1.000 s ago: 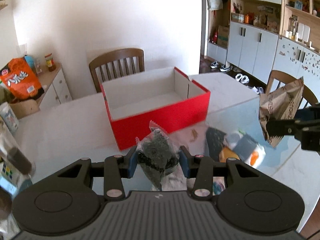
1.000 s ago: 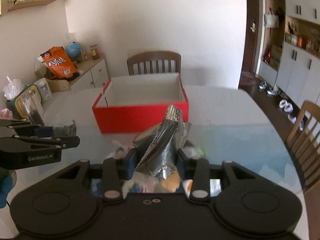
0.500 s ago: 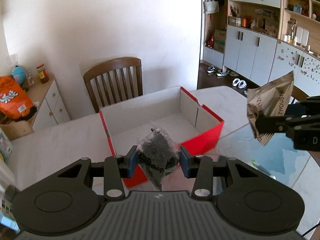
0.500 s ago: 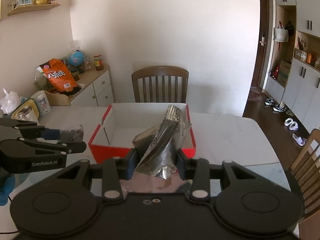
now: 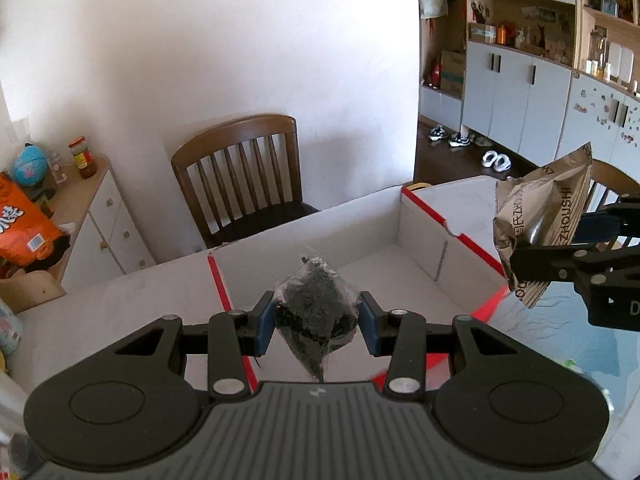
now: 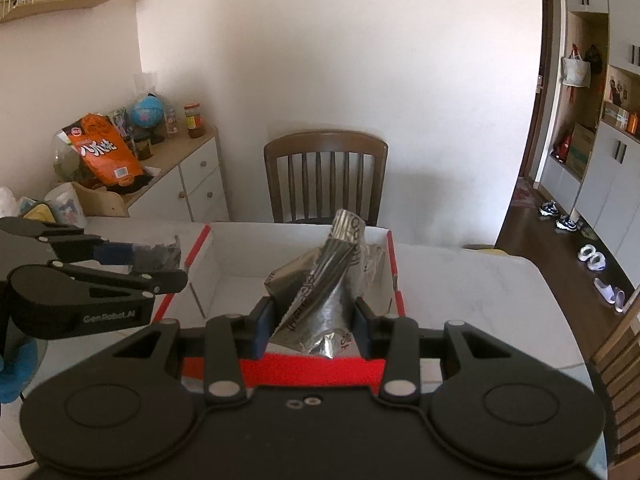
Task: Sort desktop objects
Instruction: 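Carry both held packets up and over into the red shoebox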
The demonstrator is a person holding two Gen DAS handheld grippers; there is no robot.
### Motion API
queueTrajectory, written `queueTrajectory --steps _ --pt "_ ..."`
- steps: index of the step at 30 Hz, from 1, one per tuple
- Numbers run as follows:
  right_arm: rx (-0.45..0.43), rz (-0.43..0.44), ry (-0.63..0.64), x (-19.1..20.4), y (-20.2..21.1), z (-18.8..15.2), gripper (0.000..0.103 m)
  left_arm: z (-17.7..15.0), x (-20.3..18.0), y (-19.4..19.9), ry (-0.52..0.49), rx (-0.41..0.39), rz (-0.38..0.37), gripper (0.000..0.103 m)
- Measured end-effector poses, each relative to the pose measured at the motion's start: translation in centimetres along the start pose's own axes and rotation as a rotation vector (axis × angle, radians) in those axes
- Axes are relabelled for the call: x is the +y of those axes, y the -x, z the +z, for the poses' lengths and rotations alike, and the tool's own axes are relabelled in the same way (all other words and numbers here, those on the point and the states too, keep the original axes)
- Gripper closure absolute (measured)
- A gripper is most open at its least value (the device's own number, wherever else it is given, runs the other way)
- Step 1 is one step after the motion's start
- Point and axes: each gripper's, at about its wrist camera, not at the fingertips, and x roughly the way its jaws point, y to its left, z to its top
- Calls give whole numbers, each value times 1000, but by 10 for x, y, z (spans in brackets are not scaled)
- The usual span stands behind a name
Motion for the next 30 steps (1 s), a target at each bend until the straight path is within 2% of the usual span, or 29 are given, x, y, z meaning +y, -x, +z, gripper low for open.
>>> queueTrajectory --steps 11,25,30 --pt "38 10 12 -1 -54 8 63 4 15 -69 -10 99 -16 61" --pt "198 -13 3 -1 -121 -13 63 -4 13 -149 -80 310 -86 61" --pt "249 -18 -11 -6 -138 -21 63 -9 9 -169 -115 362 -108 61"
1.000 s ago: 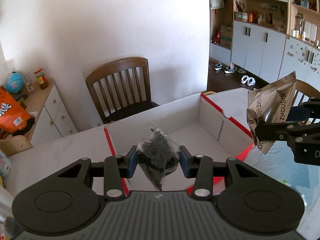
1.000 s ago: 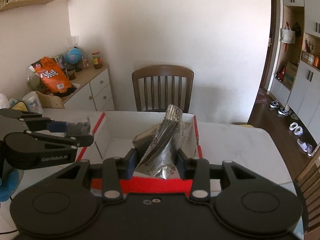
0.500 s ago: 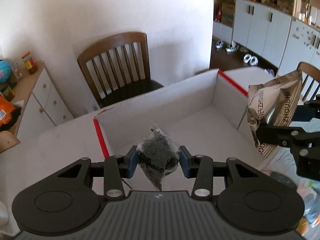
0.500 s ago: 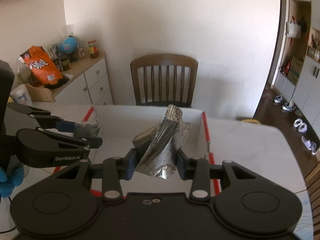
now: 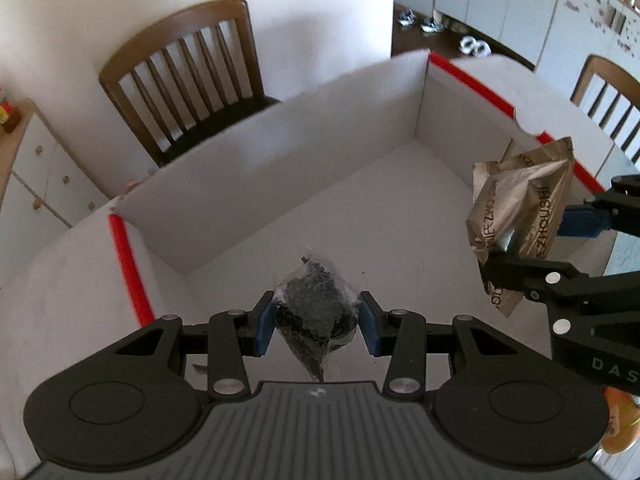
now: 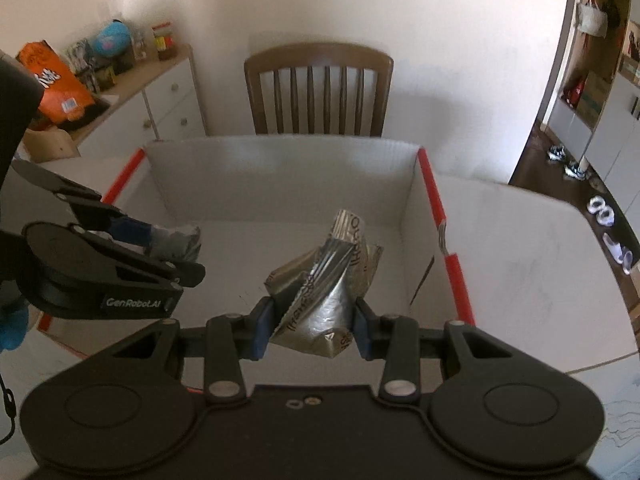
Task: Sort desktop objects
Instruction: 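Carry both held packets up and over into the red shoebox, then open both tools to drop the packets inside the red shoebox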
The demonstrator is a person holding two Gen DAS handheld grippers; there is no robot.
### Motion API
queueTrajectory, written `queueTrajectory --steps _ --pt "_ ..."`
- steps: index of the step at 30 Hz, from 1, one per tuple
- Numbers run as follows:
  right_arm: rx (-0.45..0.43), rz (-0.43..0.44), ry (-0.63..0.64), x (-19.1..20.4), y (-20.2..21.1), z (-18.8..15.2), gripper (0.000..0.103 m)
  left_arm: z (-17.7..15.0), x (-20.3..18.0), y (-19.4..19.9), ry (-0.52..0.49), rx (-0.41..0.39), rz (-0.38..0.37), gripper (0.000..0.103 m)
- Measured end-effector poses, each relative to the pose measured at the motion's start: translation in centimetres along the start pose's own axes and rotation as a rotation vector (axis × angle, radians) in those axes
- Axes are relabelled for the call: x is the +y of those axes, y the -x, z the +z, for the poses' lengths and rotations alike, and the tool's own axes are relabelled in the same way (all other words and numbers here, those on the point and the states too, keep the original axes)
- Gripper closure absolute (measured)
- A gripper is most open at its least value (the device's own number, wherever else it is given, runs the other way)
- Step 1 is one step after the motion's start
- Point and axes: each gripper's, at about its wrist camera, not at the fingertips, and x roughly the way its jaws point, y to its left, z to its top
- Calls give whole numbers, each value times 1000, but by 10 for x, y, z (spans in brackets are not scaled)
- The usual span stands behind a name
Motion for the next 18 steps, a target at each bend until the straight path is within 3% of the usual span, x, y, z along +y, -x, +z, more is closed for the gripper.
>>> queueTrajectory --steps 18 --pt "130 0 14 1 -36 1 63 0 -2 -40 -20 168 -25 60"
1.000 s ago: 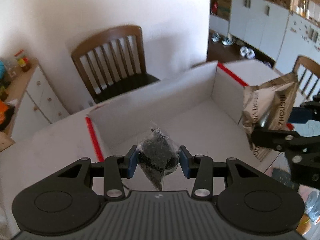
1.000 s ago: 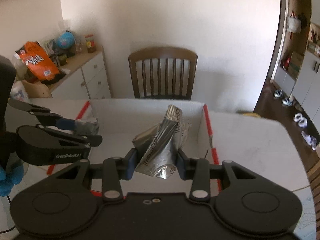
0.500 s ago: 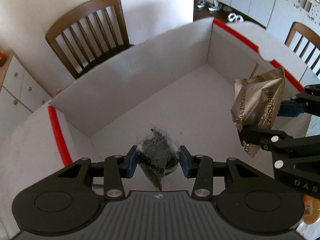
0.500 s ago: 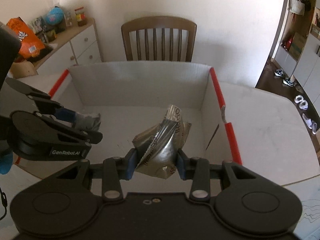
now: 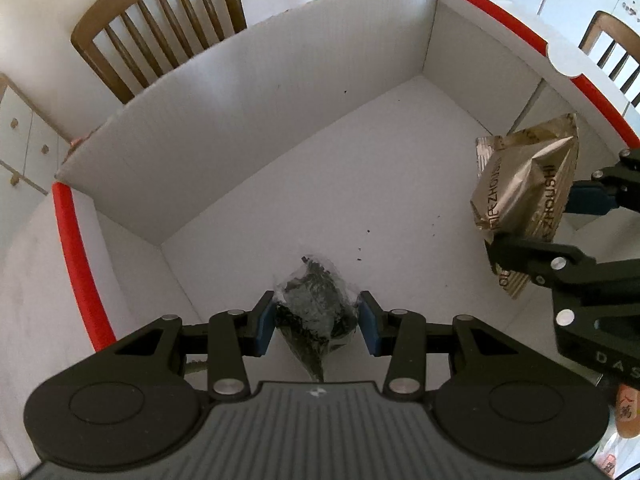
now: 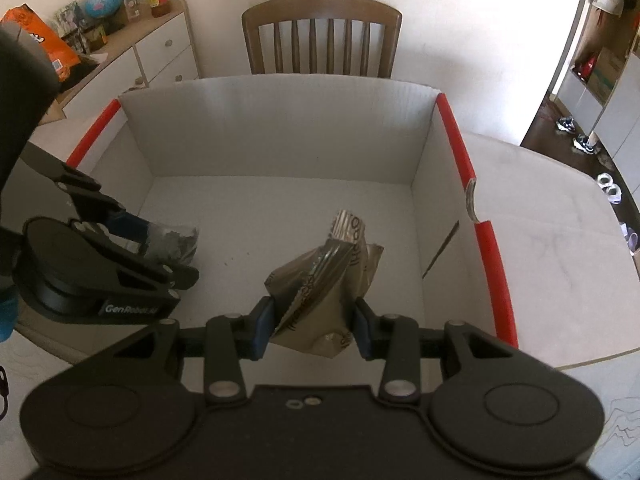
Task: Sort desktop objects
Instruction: 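Open both tools to drop the packets inside the red shoebox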
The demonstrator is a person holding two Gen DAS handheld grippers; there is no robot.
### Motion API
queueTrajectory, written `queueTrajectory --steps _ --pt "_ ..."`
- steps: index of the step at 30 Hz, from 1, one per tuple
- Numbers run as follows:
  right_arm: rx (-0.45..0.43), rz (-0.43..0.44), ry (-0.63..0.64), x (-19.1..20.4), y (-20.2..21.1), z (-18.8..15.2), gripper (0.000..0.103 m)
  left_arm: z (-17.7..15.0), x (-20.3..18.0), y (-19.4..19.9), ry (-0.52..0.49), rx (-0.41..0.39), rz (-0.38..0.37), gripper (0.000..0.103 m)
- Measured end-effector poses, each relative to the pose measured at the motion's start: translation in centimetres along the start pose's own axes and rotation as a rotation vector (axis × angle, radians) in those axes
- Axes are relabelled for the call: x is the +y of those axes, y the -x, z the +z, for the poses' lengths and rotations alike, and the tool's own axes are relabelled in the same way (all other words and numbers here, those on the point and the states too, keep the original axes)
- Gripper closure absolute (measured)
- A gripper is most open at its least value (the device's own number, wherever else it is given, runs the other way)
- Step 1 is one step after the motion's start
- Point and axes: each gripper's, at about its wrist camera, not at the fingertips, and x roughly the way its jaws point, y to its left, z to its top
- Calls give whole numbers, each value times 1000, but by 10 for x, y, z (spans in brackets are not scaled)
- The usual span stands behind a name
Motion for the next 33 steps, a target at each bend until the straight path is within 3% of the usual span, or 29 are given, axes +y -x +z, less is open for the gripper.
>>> queueTrajectory --steps 6,12,23,33 --pt "3 9 -10 0 -2 -3 61 -1 0 0 26 26 -14 60" --pt "-6 15 0 -2 6 0 54 -4 -6 11 28 -2 -27 44" --pt "-52 28 5 -7 41 1 50 4 9 43 75 -65 -7 44" --pt "-98 33 11 -8 78 -5 50 -14 -2 88 99 -134 8 44"
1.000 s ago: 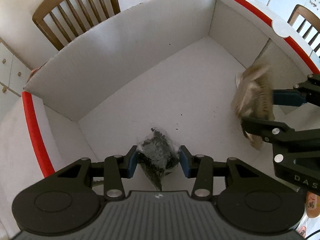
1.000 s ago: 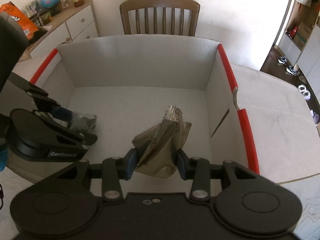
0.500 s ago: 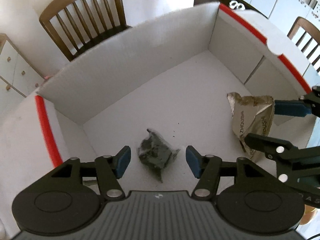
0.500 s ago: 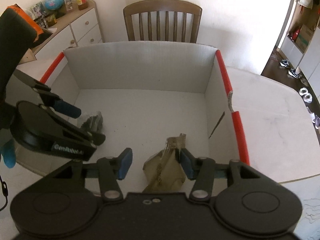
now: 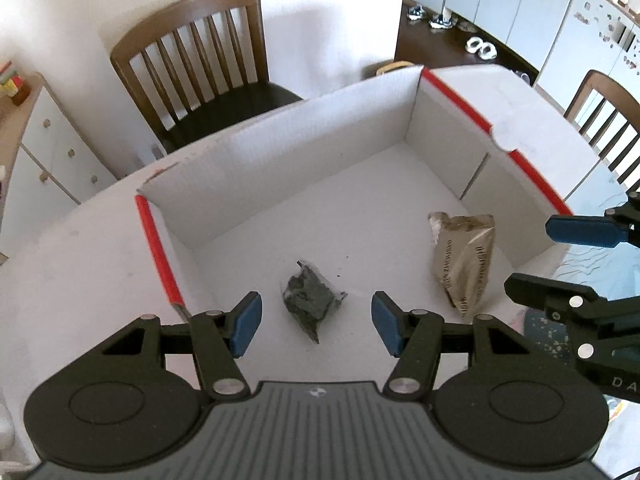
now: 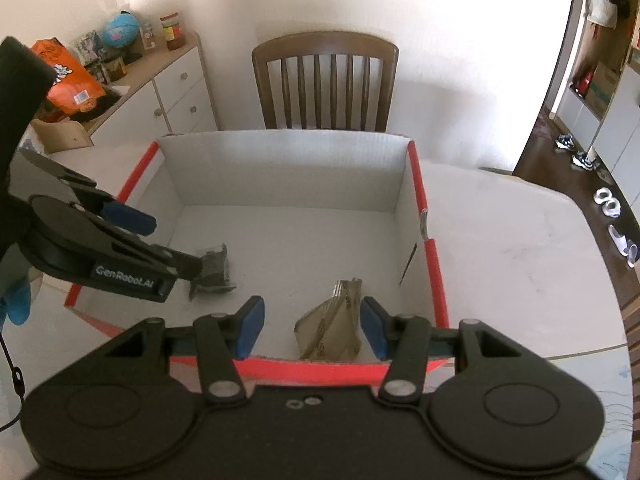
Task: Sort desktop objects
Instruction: 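Open both tools to drop the packets inside the red shoebox, then withdraw both tools from the box back toward the remaining items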
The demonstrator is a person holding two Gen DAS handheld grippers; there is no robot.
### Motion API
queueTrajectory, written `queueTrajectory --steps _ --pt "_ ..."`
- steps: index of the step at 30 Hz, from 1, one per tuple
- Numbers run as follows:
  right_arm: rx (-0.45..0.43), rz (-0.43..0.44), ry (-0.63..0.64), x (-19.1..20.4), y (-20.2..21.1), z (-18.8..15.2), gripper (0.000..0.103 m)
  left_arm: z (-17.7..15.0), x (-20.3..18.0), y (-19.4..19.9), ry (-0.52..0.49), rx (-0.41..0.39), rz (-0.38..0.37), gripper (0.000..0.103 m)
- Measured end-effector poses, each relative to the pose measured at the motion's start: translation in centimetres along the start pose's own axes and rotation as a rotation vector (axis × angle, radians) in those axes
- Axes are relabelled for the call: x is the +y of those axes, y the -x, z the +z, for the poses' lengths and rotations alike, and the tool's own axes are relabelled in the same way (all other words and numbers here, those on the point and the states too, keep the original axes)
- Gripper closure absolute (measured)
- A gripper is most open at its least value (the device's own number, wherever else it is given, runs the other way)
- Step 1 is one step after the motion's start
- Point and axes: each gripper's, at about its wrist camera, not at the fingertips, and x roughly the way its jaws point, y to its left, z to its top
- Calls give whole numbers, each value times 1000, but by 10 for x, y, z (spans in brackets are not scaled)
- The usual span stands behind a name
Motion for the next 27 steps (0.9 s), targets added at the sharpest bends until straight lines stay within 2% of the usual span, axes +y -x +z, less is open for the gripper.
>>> queueTrajectory --steps 14,27 --pt "-83 47 21 3 66 -13 50 -29 -29 70 13 -90 5 44" --pt "-123 52 27 0 115 -51 49 -73 -61 121 7 -183 -7 44"
